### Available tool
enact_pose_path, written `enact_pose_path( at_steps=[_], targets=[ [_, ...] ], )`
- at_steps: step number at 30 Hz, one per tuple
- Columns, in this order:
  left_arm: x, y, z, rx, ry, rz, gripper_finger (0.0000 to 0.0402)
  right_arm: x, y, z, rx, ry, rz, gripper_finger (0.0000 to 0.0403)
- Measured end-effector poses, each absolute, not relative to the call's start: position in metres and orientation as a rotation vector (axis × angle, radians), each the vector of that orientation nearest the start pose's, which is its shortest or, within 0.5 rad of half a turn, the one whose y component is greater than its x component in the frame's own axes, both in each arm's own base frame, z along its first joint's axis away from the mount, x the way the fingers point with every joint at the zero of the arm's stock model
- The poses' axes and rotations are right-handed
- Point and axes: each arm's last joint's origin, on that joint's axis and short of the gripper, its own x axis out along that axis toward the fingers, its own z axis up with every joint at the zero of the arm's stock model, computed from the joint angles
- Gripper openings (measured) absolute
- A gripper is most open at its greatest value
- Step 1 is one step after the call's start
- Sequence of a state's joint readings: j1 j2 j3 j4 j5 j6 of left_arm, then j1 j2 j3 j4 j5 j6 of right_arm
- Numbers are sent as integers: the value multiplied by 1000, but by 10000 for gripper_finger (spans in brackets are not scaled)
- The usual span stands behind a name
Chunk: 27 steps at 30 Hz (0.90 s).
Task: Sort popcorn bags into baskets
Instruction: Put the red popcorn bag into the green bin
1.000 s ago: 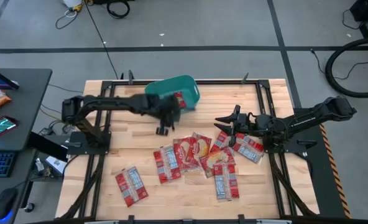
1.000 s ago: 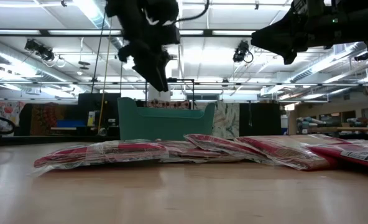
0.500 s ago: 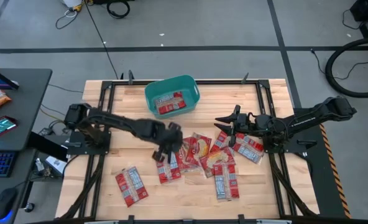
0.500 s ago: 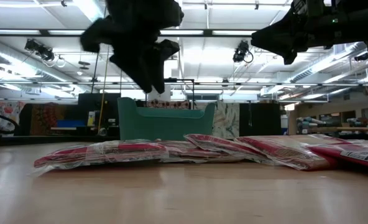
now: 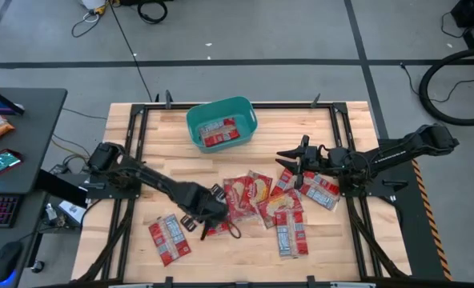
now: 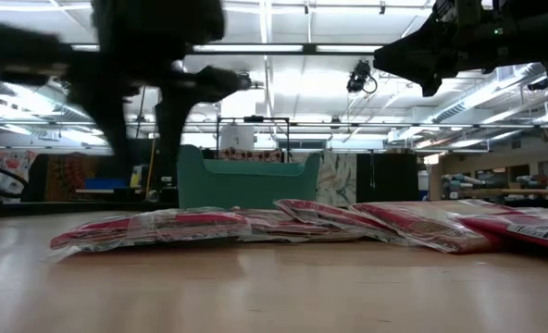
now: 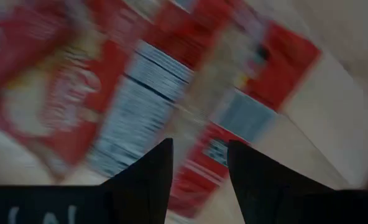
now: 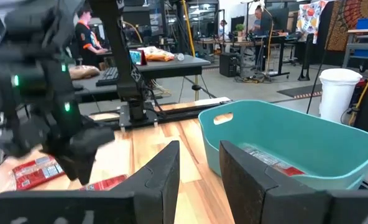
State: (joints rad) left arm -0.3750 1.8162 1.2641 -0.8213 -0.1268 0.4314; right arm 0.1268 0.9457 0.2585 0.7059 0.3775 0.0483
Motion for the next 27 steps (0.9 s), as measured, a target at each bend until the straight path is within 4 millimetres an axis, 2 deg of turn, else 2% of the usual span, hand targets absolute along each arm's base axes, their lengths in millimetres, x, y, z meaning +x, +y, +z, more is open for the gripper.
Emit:
enact_pose_path(
  at_steps=[14,18,27],
  targets=[
    [284,-146,147,986,1349,-447,158,190,9,207,60,-9,-288,119],
    [274,-149,134,1130,1303,-371,158,190,9,207,60,-11,-288,119],
    [268,-152,122,1165,1206,-294,139,190,9,207,60,-11,-287,119]
  ],
)
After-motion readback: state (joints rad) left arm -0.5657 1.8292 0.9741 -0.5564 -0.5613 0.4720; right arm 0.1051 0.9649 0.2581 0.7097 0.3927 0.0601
